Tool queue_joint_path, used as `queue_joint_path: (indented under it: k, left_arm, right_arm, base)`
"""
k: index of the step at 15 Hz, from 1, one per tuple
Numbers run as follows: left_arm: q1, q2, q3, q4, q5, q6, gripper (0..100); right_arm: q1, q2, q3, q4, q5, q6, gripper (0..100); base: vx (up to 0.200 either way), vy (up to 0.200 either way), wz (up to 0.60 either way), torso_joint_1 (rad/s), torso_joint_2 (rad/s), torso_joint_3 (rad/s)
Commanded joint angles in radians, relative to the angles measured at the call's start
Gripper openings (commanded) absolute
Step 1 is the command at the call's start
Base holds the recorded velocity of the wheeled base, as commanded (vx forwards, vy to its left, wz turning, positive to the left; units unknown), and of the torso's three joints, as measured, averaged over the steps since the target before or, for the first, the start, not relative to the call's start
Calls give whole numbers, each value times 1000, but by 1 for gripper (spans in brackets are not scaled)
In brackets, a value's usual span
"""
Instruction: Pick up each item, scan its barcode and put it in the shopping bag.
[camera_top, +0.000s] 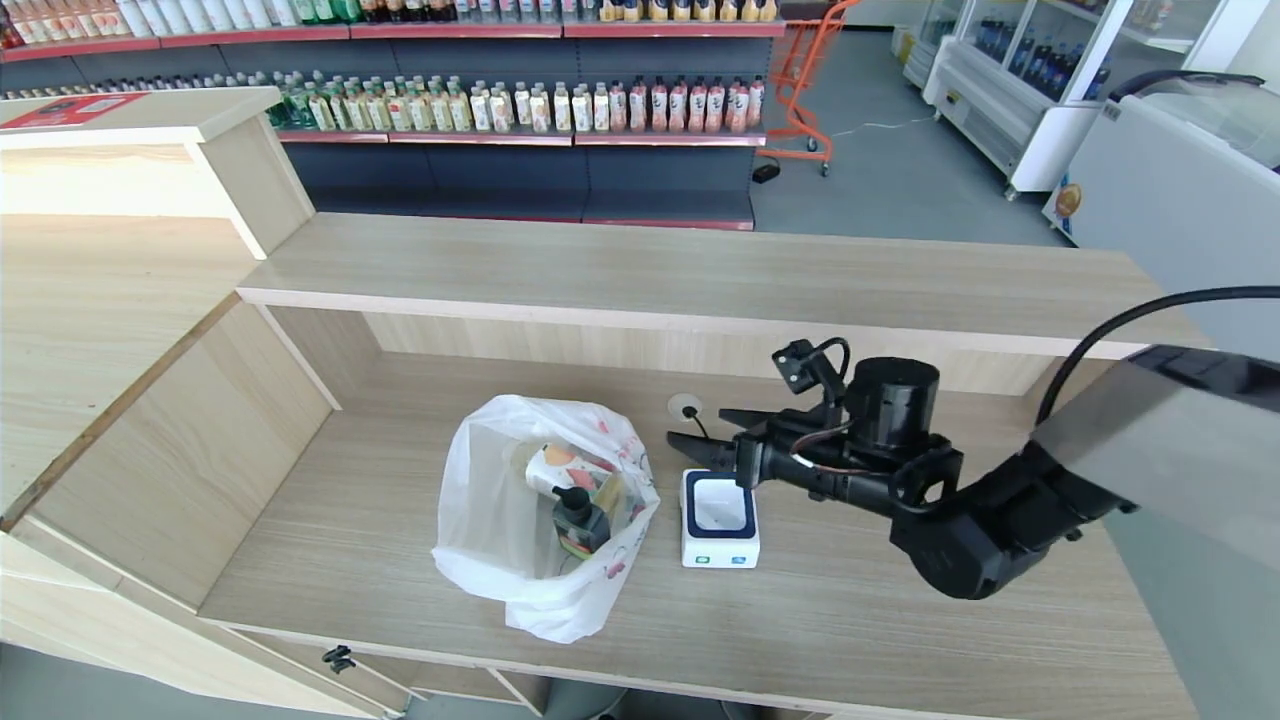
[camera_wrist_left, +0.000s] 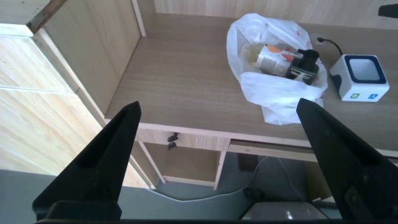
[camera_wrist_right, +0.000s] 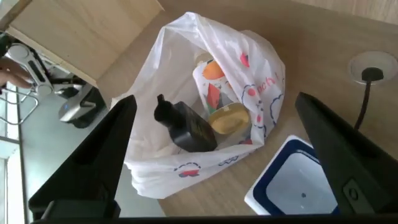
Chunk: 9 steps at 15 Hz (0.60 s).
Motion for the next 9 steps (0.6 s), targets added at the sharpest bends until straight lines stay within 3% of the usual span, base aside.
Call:
queue_joint_path:
  k: [1, 4, 6, 9]
  left_arm:
    - [0, 1, 0, 0, 0, 0, 100]
    - [0, 1, 0, 0, 0, 0, 100]
    - [0, 1, 0, 0, 0, 0, 100]
    - [0, 1, 0, 0, 0, 0, 100]
  right_arm:
    - [-130, -436, 349, 1, 59, 42, 100]
    - [-252, -718, 565, 50, 70, 4, 100]
    - [-344, -990, 676, 294, 62, -96, 100]
    - [-451, -1462, 845, 668, -96, -151, 100]
  base:
    - [0, 0, 0, 0, 0, 0]
    - [0, 0, 0, 0, 0, 0]
    - [0, 0, 0, 0, 0, 0]
    - [0, 0, 0, 0, 0, 0]
